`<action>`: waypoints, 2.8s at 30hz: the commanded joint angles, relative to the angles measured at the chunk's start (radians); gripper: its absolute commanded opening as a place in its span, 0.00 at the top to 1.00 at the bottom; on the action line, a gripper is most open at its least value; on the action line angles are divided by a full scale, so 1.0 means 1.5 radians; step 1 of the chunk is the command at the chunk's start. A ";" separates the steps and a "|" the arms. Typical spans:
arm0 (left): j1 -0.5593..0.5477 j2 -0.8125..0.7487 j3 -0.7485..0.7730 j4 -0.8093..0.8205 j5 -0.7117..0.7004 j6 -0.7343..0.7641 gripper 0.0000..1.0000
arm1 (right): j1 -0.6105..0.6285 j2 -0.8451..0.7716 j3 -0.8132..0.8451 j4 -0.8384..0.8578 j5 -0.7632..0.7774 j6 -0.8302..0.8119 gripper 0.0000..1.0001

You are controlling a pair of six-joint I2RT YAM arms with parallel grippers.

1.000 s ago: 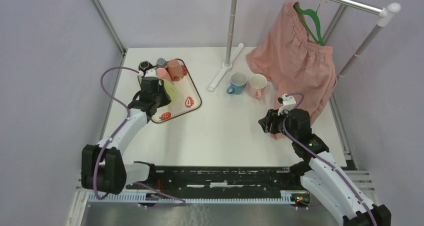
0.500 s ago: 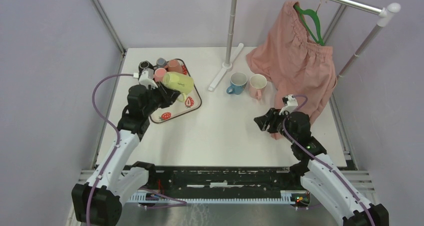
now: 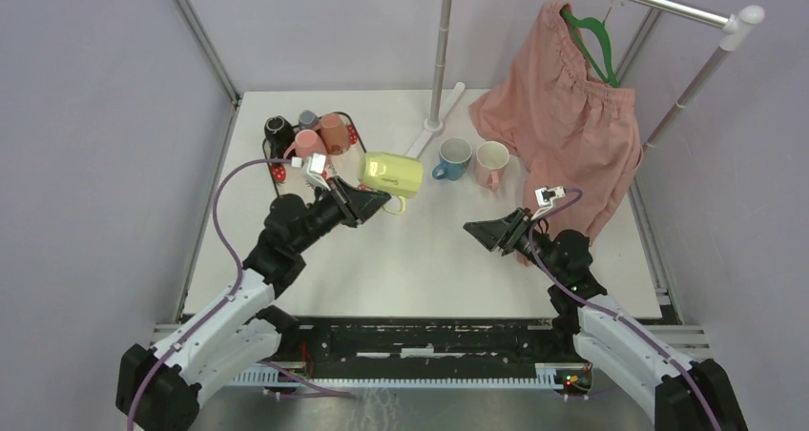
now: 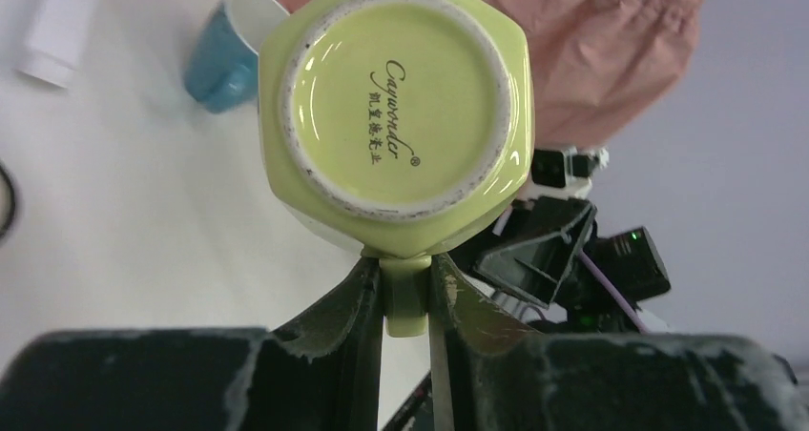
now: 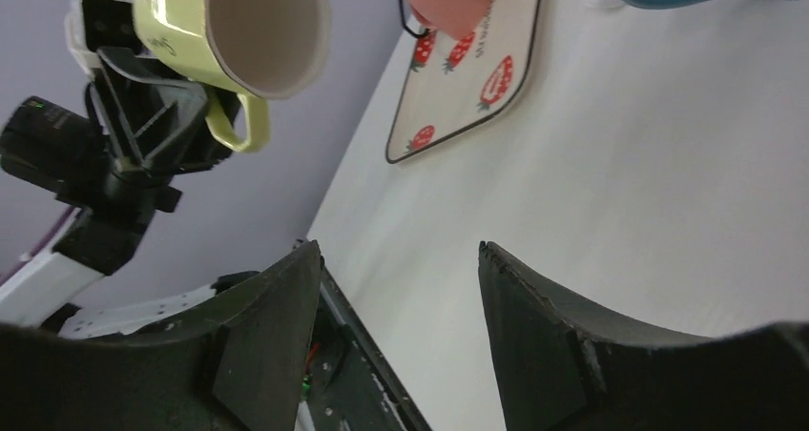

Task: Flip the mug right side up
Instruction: Turn over the cup on the tray.

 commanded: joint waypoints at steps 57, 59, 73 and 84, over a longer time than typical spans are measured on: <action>-0.338 0.286 -0.009 0.630 -0.166 -0.177 0.98 | 0.133 0.161 0.060 0.471 0.075 0.191 0.55; -0.338 0.282 -0.015 0.630 -0.168 -0.176 0.98 | 0.134 0.155 0.059 0.465 0.077 0.189 0.56; -0.338 0.277 -0.030 0.640 -0.154 -0.166 0.98 | 0.134 0.124 0.055 0.427 0.093 0.179 0.70; -0.338 0.316 -0.018 0.676 -0.107 -0.165 0.87 | 0.133 0.114 0.057 0.398 0.102 0.172 1.00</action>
